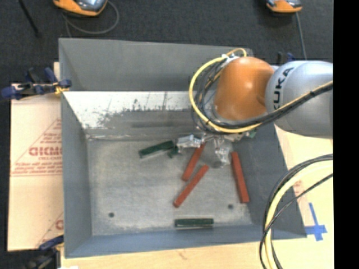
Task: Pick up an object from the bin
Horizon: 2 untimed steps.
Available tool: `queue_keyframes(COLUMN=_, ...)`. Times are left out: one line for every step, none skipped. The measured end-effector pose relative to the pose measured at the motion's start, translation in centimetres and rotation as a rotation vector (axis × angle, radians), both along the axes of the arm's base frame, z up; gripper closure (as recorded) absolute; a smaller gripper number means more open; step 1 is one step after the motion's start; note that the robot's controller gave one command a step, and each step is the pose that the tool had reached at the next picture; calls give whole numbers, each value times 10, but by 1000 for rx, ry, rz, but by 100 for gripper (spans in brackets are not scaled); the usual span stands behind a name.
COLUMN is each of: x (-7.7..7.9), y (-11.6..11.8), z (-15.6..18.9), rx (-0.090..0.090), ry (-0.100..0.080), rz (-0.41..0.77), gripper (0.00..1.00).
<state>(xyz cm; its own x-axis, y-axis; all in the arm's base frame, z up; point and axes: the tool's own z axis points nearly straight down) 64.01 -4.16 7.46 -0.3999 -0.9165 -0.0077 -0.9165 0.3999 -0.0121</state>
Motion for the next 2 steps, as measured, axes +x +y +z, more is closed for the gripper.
queue_keyframes(x=0, y=0, z=-1, rx=0, ry=2, rz=-2, gripper=100)
queue_keyframes(x=1, y=22, z=167, rx=-2, ry=0, rz=10, gripper=100)
